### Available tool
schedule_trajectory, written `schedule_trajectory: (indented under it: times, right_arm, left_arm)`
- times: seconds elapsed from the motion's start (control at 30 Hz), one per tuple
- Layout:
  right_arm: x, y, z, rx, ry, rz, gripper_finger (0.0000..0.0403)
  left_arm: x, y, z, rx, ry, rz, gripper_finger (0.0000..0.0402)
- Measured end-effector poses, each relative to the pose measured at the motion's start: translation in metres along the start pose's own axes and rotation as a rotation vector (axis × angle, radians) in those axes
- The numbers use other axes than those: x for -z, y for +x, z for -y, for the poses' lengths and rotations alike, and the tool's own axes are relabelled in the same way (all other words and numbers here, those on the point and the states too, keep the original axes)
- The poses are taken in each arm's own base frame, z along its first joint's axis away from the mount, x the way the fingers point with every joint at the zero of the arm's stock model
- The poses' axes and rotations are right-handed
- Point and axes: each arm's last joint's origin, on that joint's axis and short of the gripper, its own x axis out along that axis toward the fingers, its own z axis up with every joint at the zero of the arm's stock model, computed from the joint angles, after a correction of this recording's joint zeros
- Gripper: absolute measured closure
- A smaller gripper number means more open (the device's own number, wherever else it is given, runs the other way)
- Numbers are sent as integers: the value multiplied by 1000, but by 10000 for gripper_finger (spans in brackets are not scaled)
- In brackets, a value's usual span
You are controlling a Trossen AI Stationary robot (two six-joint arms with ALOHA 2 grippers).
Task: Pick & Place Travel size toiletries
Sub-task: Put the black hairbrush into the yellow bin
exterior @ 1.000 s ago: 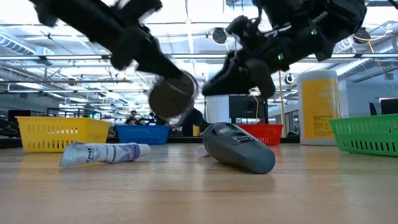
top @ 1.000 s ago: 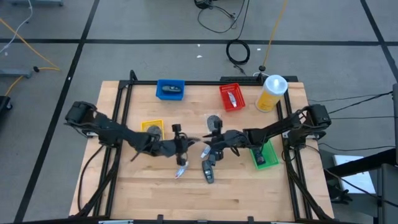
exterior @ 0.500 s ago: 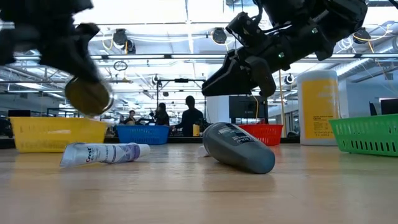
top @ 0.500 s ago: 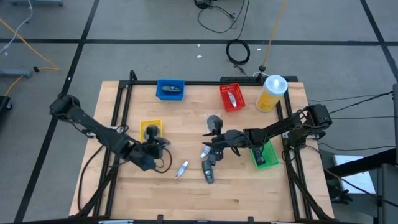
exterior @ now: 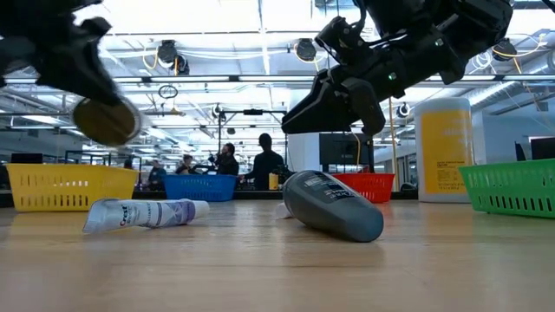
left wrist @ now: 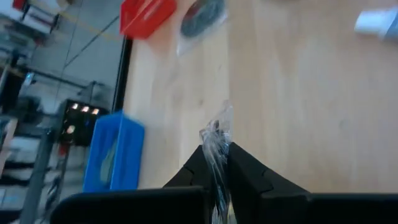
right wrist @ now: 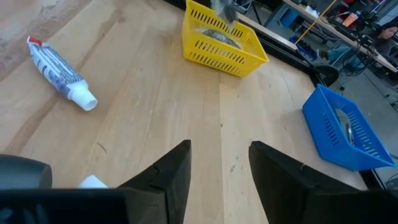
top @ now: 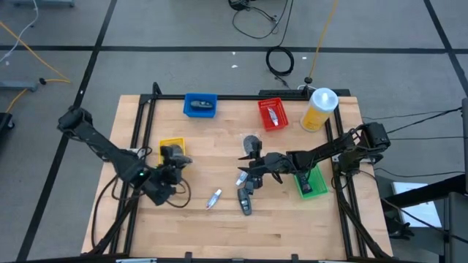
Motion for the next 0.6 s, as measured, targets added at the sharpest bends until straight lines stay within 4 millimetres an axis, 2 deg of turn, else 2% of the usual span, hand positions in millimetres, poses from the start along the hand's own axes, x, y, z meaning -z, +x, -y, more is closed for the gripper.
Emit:
schedule_trajectory:
  times: [0.13,0.3,0.47,0.6]
  right_arm:
    - [0,0,0,0,4,0,248]
    - [0,0,0,1,4,3,248]
    - [-1,0,0,2,6,8,248]
    - [-1,0,0,2,6,8,248]
  left_arm:
    - [17,-5,-4,-58,-67,-99,395]
    - [16,-3,-6,-86,-101,-91,371]
    - [18,9,-11,-129,-170,-165,361]
    - [31,23,-15,-160,-248,-255,370]
